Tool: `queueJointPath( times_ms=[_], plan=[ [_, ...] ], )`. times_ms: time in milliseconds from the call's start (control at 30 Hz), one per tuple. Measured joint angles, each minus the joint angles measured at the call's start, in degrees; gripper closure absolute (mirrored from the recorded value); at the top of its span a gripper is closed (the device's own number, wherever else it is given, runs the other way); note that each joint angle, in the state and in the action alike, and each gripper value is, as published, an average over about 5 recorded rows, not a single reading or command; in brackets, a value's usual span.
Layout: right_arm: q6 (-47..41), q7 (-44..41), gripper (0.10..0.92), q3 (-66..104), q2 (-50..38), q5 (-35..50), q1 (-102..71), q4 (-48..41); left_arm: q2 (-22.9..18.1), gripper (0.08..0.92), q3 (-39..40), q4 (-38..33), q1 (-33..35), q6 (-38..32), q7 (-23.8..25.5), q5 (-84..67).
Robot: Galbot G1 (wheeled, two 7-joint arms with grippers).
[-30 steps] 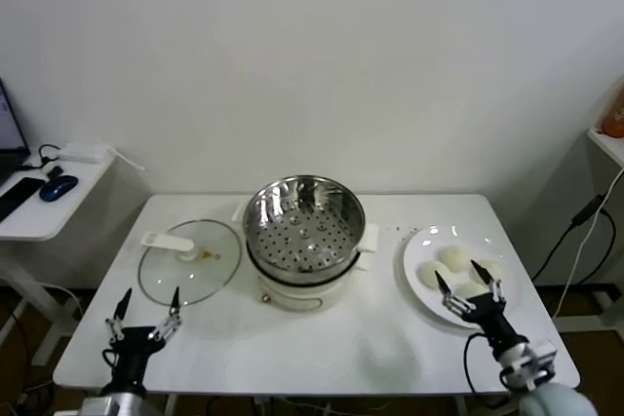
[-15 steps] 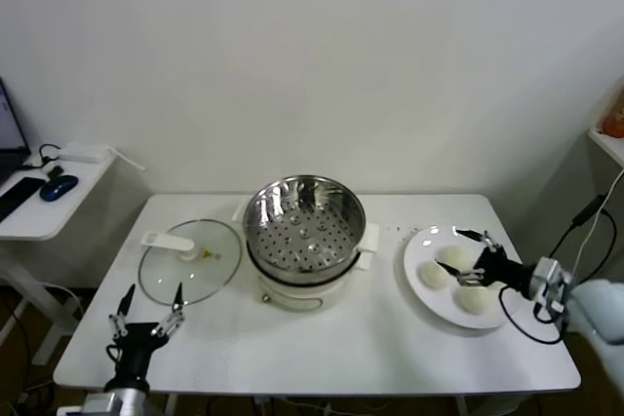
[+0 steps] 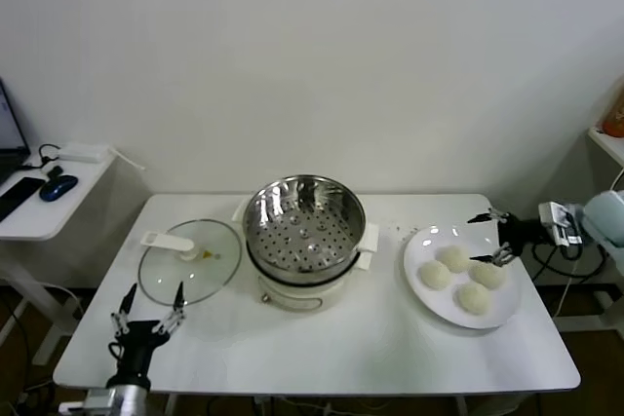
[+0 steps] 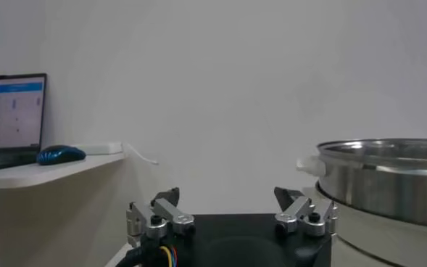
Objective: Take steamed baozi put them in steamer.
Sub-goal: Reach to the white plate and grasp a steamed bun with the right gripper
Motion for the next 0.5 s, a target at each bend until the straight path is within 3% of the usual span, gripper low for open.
queueJointPath(
  times_ms=[500],
  plan=[
    [2.97, -4.64, 0.203, -14.22, 13.72, -9.96, 11.71, -18.73, -0.31, 0.177, 0.15, -0.73, -0.63, 1.05, 0.1, 0.68]
  ],
)
